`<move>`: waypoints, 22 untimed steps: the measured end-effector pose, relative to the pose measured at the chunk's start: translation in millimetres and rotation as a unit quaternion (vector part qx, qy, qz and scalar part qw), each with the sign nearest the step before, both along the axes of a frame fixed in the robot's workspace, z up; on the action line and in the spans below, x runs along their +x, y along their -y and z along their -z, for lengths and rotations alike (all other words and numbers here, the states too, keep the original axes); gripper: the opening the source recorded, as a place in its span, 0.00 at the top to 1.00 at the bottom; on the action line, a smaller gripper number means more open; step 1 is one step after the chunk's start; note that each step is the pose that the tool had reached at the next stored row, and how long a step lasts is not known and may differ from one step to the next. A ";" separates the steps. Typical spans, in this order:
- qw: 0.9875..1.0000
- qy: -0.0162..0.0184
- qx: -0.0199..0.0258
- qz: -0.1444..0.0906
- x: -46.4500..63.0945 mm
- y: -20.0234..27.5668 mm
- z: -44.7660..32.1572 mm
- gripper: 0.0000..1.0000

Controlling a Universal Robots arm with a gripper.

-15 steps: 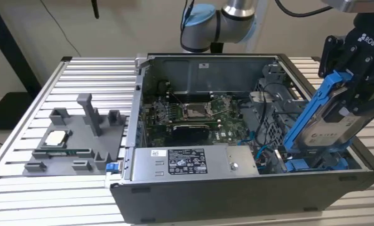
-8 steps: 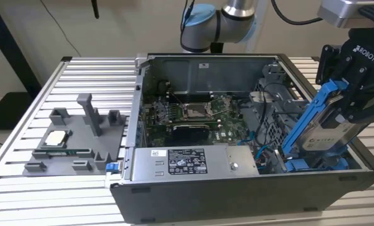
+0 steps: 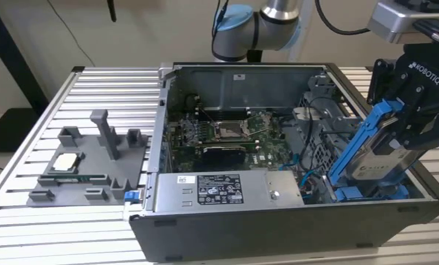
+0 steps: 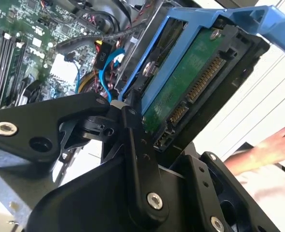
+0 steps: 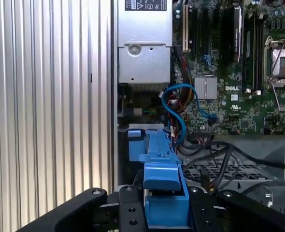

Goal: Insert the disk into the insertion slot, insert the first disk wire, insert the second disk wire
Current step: 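Insert the disk into the insertion slot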

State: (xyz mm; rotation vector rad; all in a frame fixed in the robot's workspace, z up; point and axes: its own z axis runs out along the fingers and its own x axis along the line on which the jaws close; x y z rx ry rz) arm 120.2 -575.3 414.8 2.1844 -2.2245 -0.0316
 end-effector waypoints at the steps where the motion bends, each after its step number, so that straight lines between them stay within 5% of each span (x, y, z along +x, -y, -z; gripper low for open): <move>1: 1.000 0.000 0.000 0.000 0.0 0.0 1.1 0.67; 10: 1.000 0.000 0.001 0.000 1.3 -3.4 6.3 0.67; 22: 1.000 0.000 0.001 0.000 2.0 -3.7 26.0 0.67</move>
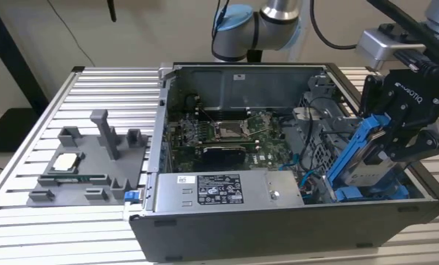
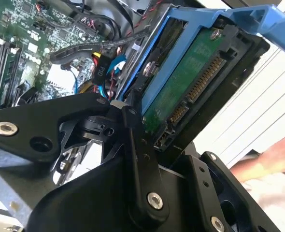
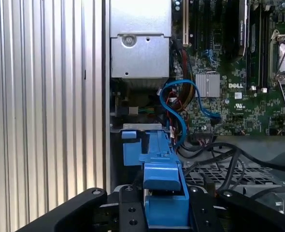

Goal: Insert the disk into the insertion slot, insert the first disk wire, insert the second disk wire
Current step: 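Insert the disk into the insertion slot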

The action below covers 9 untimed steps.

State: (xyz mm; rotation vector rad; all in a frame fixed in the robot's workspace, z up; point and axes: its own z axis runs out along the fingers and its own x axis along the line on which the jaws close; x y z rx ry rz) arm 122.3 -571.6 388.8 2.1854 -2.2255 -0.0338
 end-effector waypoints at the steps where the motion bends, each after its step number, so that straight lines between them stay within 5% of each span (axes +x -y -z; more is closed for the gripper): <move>1: 1.000 0.000 0.000 0.000 0.0 0.0 1.1 0.67; 9: 1.000 0.000 0.000 0.000 0.0 0.0 5.2 0.67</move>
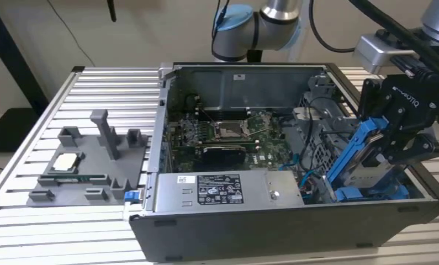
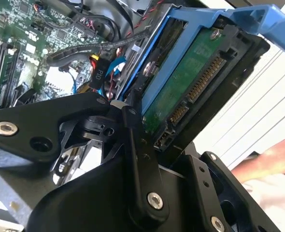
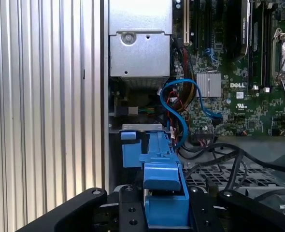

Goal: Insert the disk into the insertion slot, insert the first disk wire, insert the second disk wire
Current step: 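Insert the disk into the insertion slot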

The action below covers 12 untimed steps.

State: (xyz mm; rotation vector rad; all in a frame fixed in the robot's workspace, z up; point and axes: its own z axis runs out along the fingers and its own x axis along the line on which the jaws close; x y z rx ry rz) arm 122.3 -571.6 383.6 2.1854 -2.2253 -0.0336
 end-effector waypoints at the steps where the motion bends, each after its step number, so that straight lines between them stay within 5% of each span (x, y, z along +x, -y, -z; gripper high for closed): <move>1: 1.000 0.000 0.000 0.000 0.0 0.0 0.0 0.67; 12: 1.000 0.000 0.000 0.000 0.0 0.0 1.9 0.60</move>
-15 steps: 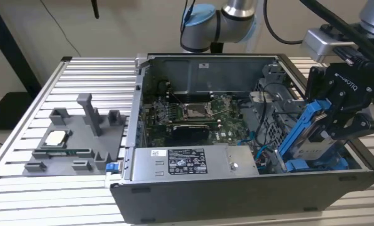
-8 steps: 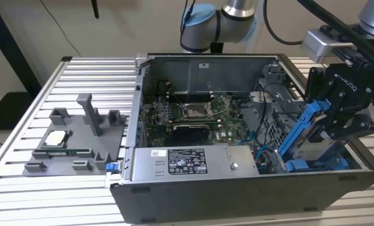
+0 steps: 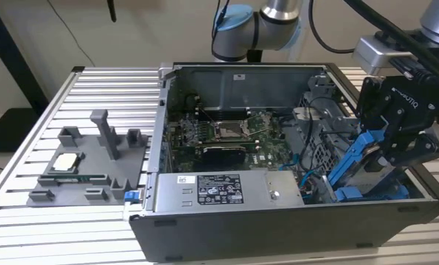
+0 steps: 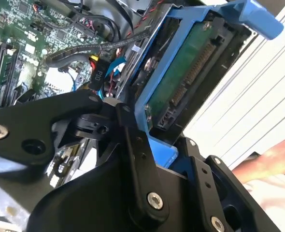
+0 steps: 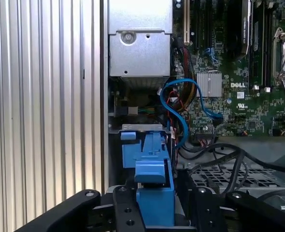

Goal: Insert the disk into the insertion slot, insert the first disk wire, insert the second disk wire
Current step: 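Insert the disk into the insertion slot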

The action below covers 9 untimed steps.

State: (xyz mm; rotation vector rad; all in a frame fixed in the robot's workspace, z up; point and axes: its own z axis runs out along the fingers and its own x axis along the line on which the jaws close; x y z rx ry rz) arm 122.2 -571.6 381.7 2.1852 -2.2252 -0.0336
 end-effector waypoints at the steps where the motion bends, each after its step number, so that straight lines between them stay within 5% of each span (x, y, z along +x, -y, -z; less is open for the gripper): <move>1: 1.000 0.000 0.000 0.000 0.0 0.0 -0.2 0.53; 6: 1.000 0.000 0.003 0.000 0.0 -0.3 -0.9 0.53; 9: 1.000 0.000 0.007 0.000 -0.3 -2.0 -0.7 0.62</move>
